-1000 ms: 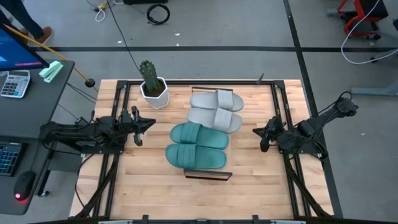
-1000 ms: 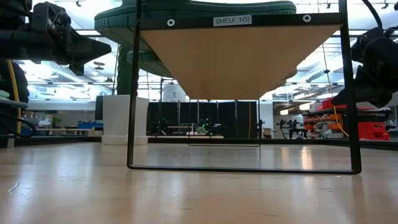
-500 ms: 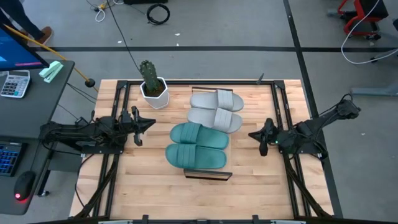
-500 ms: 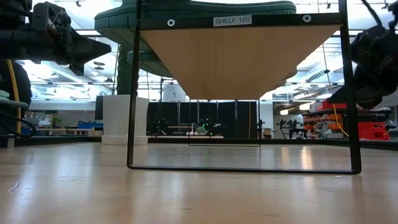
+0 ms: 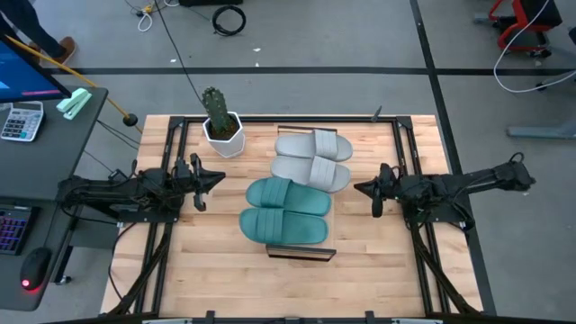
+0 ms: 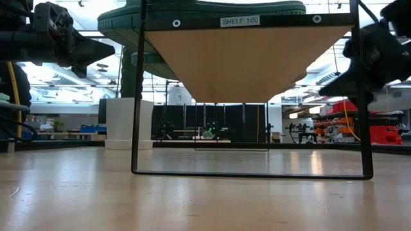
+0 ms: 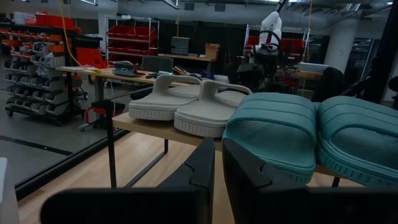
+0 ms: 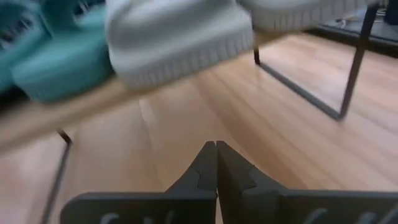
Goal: Pick and place slides into the shelf
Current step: Return to Home Position
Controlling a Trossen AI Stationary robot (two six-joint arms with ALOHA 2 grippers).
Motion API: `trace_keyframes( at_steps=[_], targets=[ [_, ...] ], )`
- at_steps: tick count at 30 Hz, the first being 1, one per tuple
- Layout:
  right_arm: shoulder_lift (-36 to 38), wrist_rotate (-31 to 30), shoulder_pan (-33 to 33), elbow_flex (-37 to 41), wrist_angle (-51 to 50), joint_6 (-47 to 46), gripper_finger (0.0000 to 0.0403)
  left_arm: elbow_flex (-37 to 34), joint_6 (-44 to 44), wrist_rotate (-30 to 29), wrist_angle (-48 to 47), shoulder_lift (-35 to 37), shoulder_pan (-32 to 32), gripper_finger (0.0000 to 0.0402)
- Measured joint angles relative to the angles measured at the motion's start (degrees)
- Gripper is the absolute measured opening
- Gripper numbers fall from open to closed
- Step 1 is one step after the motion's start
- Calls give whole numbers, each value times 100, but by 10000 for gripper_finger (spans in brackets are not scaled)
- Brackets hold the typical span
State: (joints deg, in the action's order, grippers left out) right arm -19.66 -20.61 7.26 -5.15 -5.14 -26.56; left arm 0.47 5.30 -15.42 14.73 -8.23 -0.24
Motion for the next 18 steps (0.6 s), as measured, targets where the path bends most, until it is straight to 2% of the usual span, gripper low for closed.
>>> trace_keyframes(
  at_steps=[3, 10, 18],
  targets=[
    [78, 174, -185, 0, 316, 128, 0, 0, 2, 0, -1, 0, -1, 32],
    [518, 527, -536, 0, 288, 435, 0, 0, 3, 0, -1, 0, 0, 23],
    [827, 1122, -1095, 0, 336, 614, 0, 0, 1, 0, -1, 0, 0, 35]
  ],
)
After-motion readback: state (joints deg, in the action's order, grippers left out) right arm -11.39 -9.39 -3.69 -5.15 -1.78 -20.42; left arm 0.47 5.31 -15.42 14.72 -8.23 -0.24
